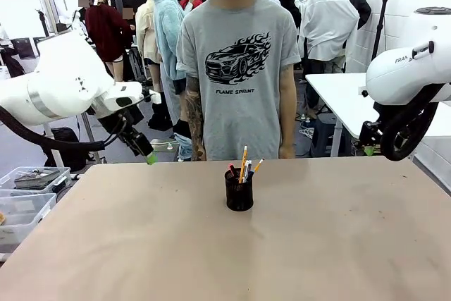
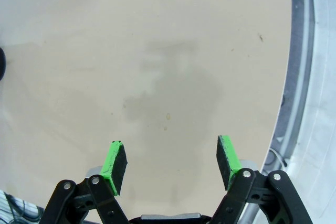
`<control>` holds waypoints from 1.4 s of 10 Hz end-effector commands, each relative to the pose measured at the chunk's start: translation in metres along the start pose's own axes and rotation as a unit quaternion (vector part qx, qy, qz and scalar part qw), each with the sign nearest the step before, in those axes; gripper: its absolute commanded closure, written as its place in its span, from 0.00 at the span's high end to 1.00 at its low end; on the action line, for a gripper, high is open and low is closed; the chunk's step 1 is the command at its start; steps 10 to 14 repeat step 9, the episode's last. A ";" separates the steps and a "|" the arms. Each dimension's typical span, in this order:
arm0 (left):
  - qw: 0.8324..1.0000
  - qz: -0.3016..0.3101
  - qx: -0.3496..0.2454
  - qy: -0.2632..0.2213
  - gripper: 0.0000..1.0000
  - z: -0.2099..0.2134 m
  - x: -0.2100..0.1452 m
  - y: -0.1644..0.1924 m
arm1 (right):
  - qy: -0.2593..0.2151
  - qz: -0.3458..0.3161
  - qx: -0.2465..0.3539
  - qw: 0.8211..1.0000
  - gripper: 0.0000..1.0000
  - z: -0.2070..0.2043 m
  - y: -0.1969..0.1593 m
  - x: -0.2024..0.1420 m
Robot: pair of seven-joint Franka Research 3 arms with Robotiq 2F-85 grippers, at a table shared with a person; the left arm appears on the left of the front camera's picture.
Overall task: Place the pens into the pen holder.
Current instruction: Pick up a writing instrument from the table and place it into the Pen holder.
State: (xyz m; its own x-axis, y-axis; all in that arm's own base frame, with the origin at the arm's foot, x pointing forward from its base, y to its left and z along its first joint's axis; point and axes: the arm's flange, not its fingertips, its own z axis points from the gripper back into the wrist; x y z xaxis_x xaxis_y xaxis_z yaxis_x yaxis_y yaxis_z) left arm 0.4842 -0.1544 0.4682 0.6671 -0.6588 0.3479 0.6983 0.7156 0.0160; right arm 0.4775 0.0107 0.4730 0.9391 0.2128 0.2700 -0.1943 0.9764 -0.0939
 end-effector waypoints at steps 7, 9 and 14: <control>1.000 0.000 0.000 0.000 0.80 0.000 0.000 0.000 | 0.005 -0.003 -0.016 1.000 0.86 -0.001 0.002 -0.002; 1.000 0.000 0.000 0.000 0.80 0.000 0.000 0.000 | 0.005 -0.003 -0.016 1.000 0.86 -0.001 0.002 -0.002; 1.000 0.000 0.000 0.000 0.80 0.000 0.000 0.000 | 0.005 -0.003 -0.016 1.000 0.86 -0.001 0.002 -0.002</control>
